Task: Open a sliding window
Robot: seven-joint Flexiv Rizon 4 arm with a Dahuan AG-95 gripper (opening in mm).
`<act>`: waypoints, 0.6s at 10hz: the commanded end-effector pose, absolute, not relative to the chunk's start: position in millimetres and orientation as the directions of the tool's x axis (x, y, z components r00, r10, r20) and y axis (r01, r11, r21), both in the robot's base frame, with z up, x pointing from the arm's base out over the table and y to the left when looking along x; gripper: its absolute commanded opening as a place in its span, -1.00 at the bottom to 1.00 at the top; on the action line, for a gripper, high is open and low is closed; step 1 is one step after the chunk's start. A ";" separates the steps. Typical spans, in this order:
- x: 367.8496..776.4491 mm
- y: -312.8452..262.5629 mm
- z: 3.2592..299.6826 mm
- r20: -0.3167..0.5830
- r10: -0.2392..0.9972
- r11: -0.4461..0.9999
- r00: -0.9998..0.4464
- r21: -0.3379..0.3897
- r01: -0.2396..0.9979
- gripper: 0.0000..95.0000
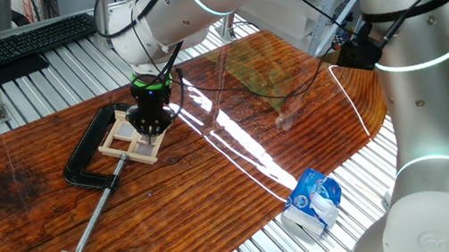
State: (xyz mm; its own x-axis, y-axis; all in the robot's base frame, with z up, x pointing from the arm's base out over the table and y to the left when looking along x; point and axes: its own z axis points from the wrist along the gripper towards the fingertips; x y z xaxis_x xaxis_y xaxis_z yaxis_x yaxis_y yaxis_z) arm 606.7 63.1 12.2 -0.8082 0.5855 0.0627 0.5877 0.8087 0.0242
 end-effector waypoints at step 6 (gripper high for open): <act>613.6 64.1 15.8 0.071 0.583 0.810 -0.809 0.021 0.586 -1.00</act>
